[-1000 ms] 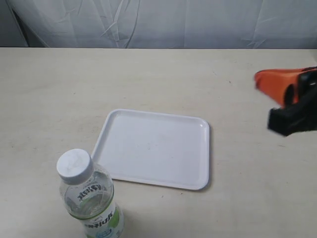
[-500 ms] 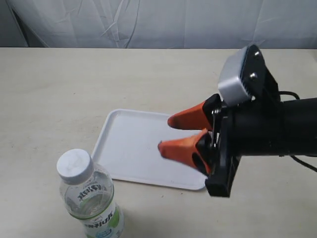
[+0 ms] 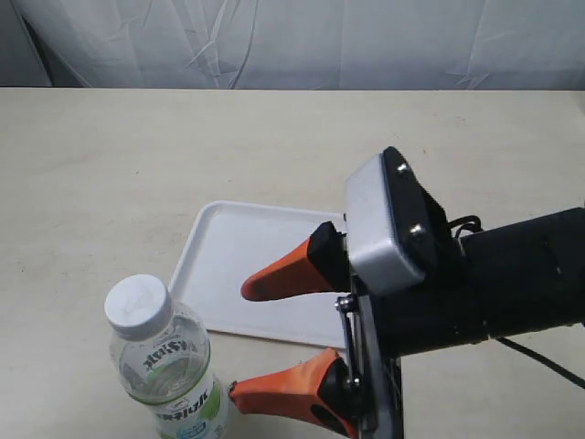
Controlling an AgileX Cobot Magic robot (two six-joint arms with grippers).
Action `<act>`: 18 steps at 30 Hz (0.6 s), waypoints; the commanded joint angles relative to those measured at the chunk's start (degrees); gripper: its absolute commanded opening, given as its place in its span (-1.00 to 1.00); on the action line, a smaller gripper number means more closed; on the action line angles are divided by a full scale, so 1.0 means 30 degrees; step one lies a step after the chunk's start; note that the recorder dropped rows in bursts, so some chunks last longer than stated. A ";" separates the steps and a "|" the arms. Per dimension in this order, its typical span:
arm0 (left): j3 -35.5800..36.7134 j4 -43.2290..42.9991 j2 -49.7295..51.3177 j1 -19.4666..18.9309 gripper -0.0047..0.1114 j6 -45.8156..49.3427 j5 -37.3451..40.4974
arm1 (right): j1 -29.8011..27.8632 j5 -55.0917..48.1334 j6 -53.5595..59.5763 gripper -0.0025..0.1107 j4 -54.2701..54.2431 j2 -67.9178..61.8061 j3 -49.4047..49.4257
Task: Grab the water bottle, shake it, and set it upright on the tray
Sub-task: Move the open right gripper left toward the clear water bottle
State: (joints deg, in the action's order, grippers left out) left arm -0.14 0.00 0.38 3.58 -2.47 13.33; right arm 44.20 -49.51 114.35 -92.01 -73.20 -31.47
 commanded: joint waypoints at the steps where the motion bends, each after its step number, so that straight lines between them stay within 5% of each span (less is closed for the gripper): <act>1: 0.0048 0.0000 -0.0126 -0.0011 -0.91 -0.0002 -0.0020 | 0.0923 0.1776 0.2175 0.39 -0.2044 -0.0875 -0.0096; 18: 0.0048 0.0000 -0.0126 -0.0011 -0.91 -0.0002 -0.0020 | 0.1272 0.0450 0.2178 0.39 -0.2644 -0.2369 -0.0236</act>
State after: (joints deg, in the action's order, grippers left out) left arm -0.14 0.00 0.38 3.58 -2.47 13.33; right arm 47.88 -47.50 120.40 -99.37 -80.26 -31.47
